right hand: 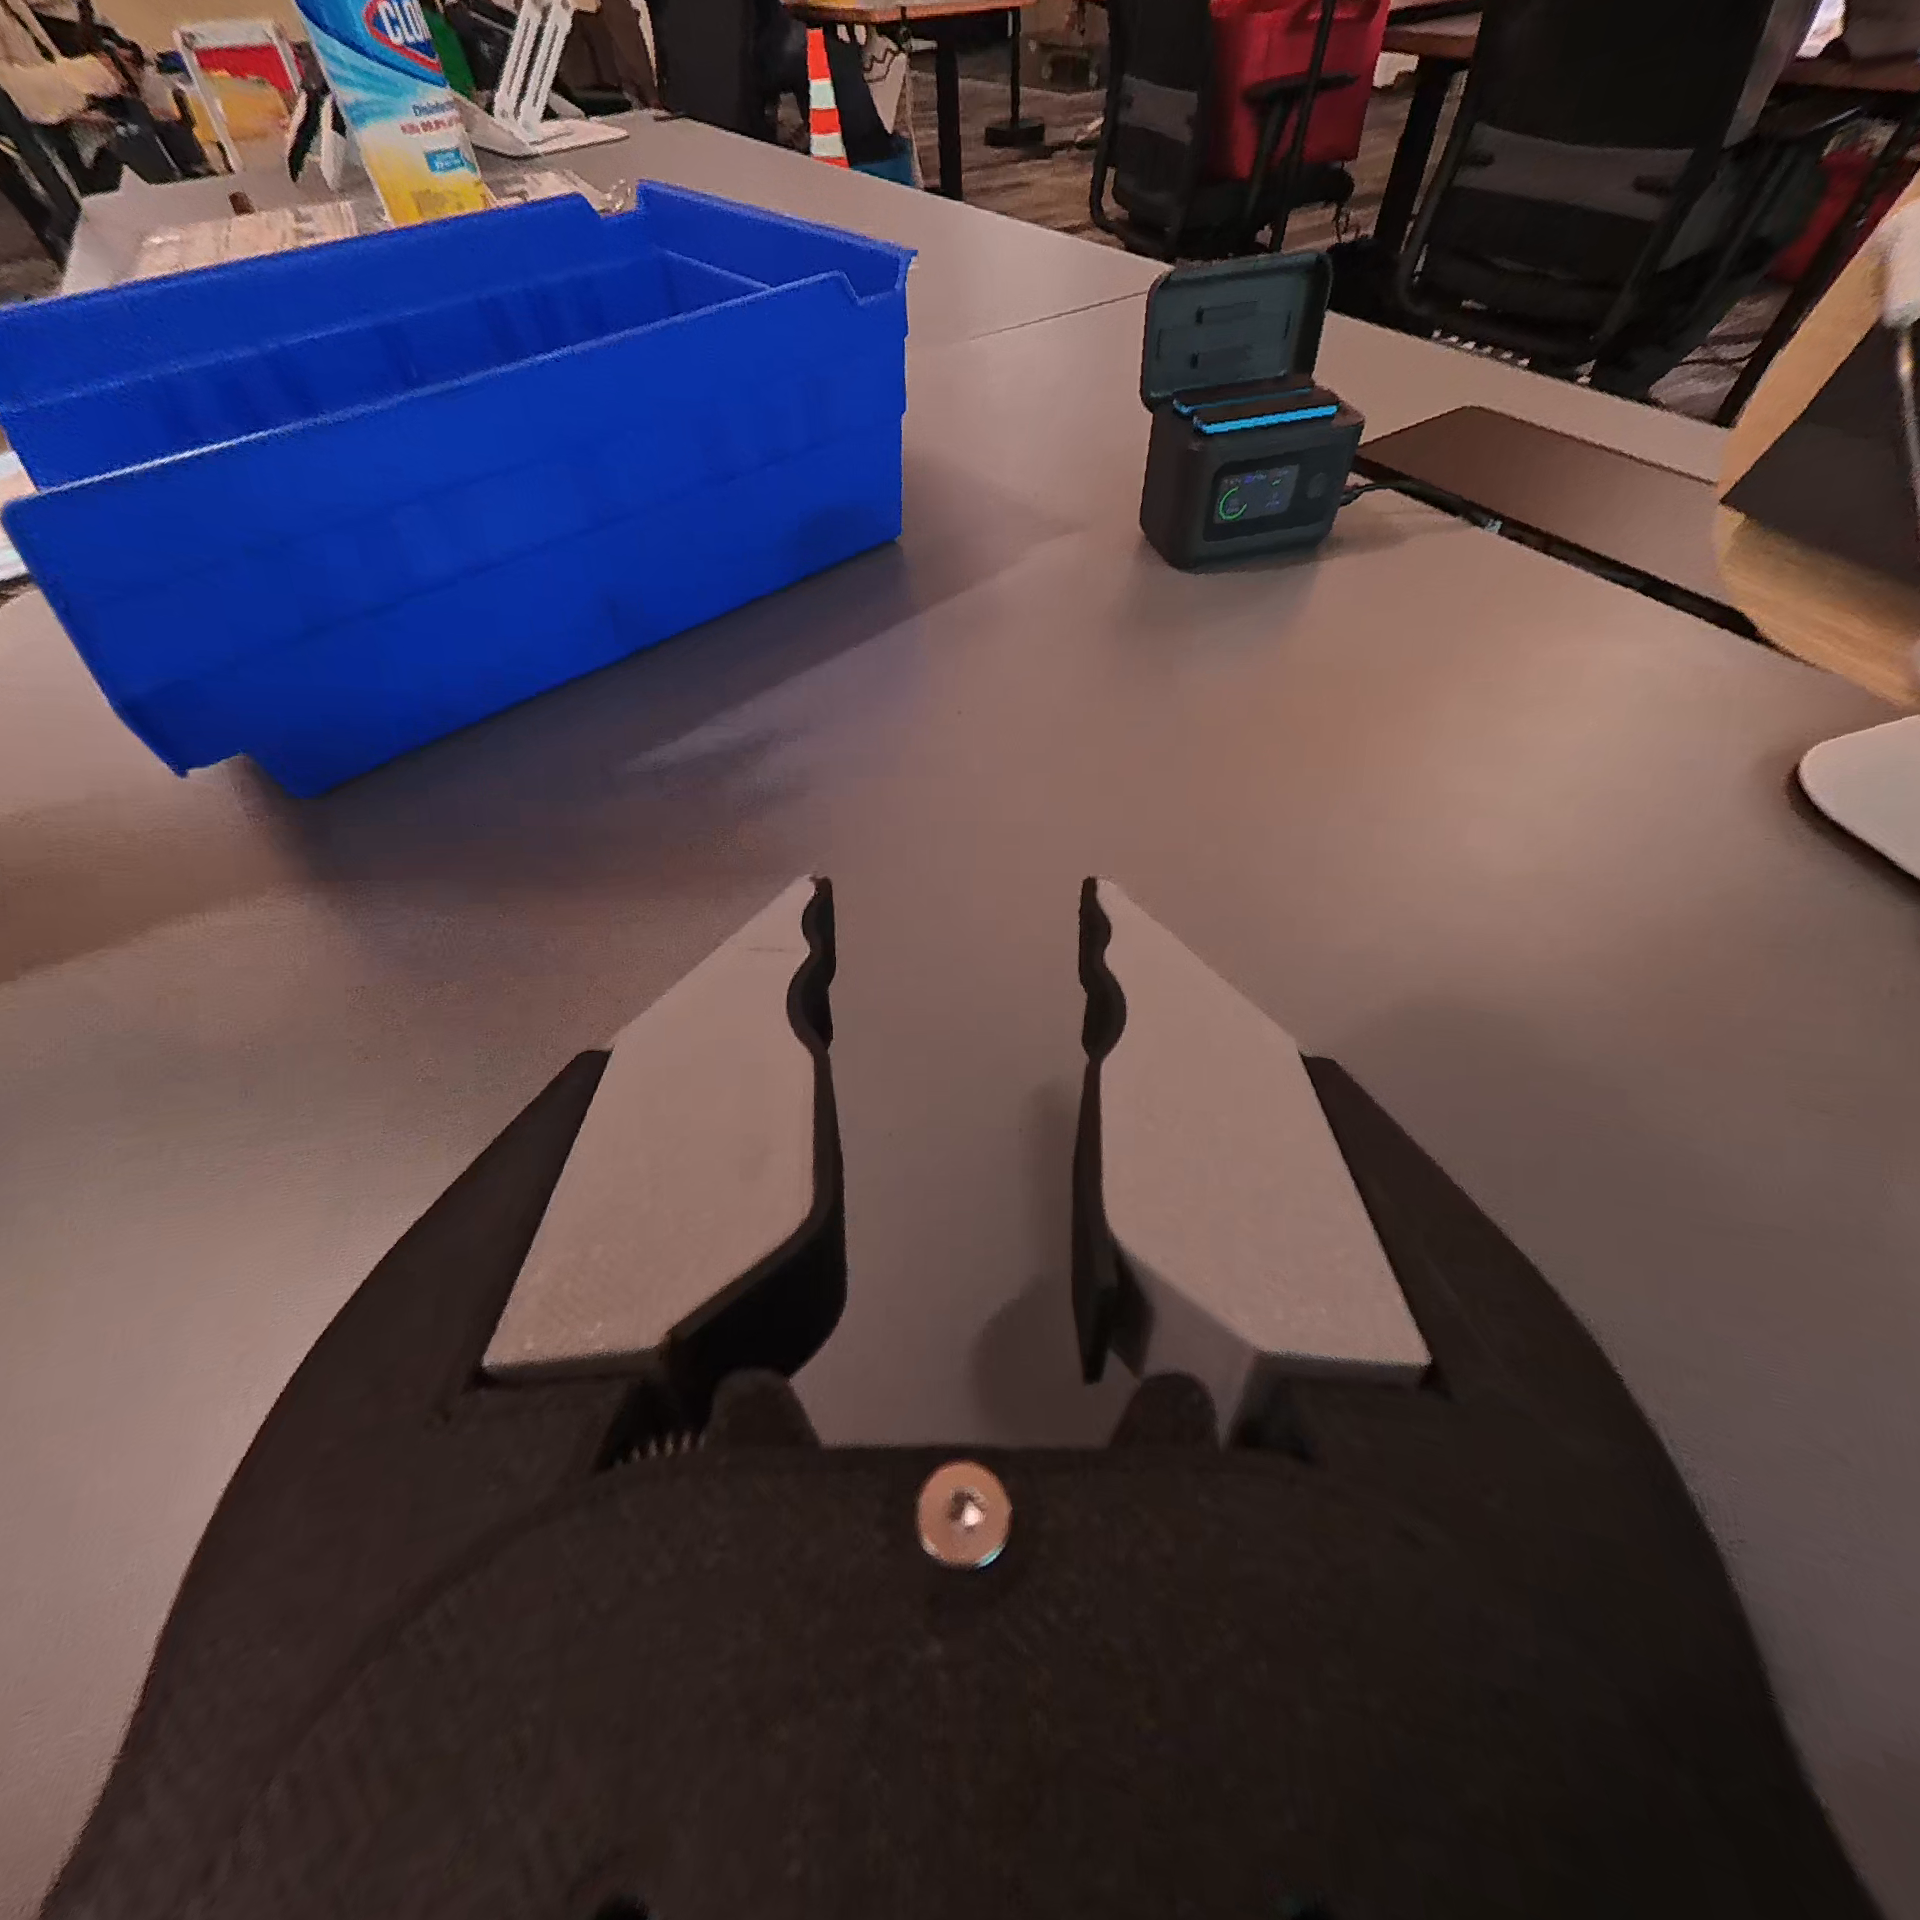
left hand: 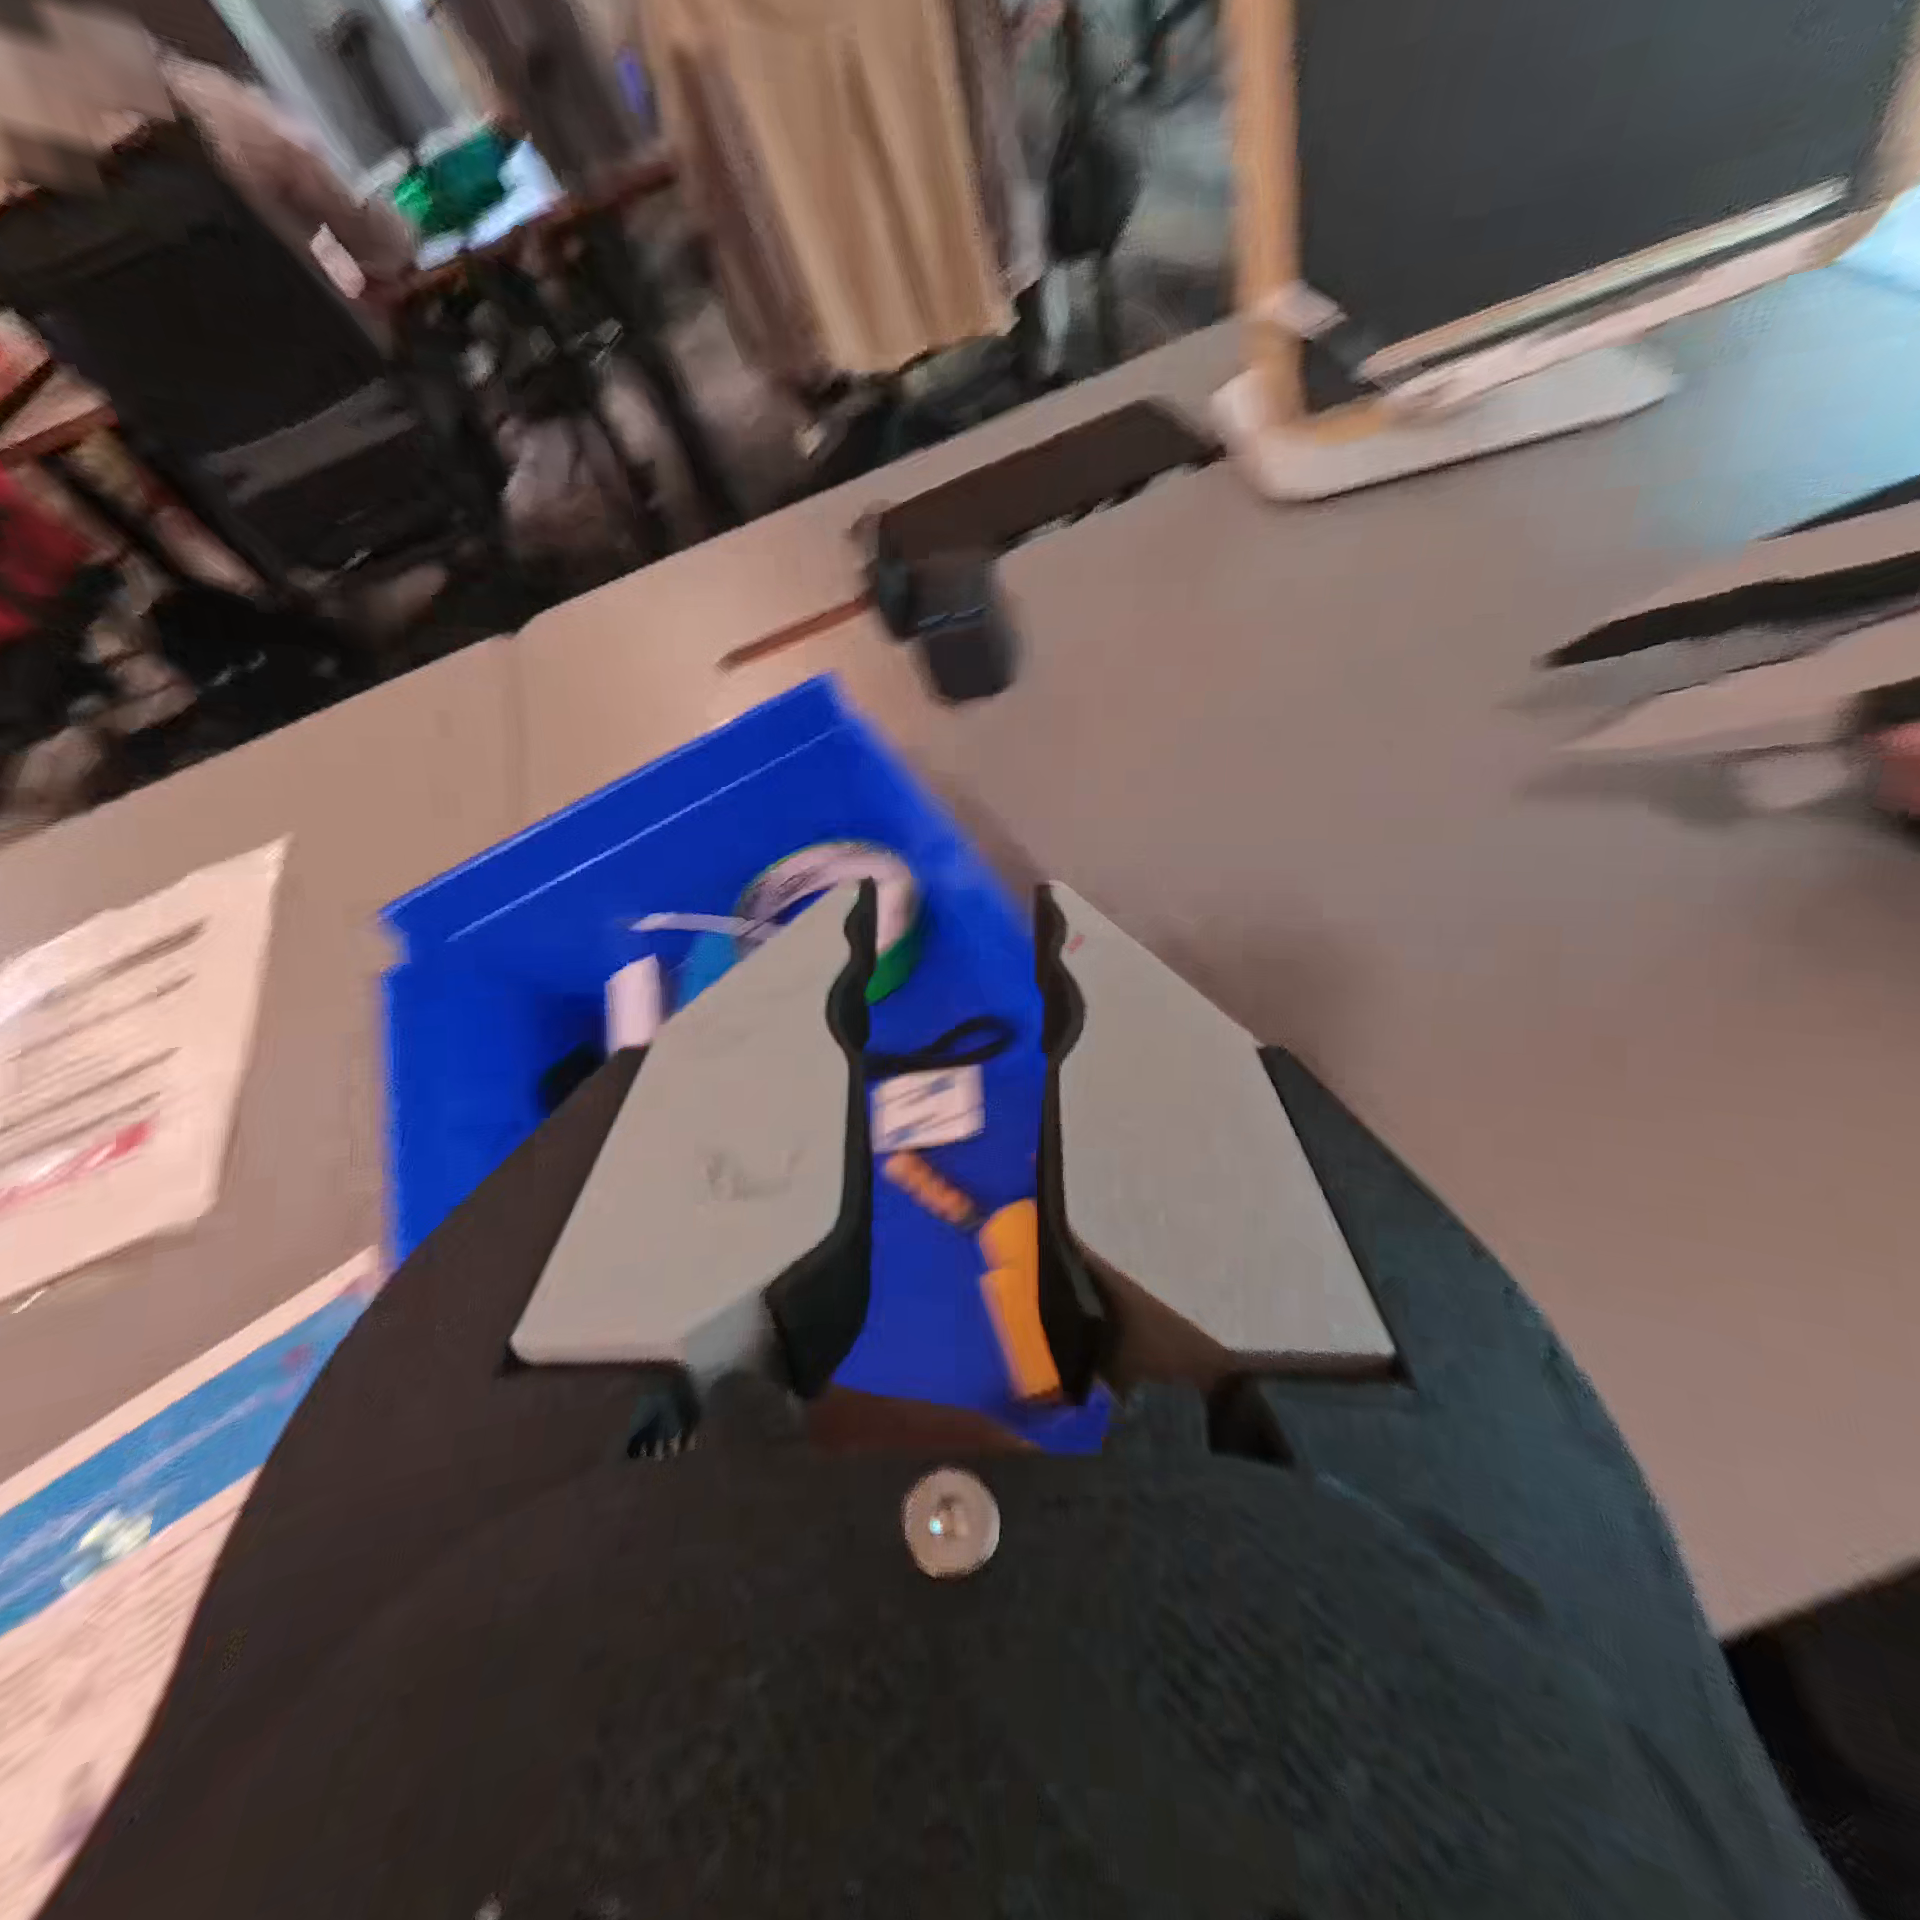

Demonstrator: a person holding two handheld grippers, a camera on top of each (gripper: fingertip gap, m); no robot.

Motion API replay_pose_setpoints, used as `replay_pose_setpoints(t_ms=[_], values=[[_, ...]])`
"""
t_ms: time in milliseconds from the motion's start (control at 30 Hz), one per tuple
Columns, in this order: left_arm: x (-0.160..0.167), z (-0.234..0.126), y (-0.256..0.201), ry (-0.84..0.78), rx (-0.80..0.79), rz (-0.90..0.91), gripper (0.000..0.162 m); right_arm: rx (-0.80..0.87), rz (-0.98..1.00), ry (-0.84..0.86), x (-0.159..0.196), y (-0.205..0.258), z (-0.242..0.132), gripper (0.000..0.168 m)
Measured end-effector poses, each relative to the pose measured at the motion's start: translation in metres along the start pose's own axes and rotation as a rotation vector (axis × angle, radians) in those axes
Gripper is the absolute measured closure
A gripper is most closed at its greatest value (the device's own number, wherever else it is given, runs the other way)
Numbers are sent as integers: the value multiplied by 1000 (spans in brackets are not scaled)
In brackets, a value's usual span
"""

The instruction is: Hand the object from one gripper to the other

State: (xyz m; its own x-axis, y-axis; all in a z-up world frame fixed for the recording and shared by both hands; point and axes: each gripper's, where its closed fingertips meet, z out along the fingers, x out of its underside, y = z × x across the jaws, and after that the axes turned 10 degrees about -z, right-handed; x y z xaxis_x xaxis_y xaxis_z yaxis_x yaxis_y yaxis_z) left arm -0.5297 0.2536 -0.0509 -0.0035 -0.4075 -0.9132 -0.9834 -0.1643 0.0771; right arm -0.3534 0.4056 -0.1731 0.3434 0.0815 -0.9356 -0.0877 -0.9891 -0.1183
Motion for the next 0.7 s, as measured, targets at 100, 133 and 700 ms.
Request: replay_pose_setpoints(t_ms=[100,133,700], values=[[39,23,60,177,-51,-75,119,-11,4,3,1,0,1,125],[54,33,71,231,-44,-109,116,4,-16,13,1,-3,1,125],[157,127,130,841,-92,136,133,-46,18,-1,-1,-2,8,126]])
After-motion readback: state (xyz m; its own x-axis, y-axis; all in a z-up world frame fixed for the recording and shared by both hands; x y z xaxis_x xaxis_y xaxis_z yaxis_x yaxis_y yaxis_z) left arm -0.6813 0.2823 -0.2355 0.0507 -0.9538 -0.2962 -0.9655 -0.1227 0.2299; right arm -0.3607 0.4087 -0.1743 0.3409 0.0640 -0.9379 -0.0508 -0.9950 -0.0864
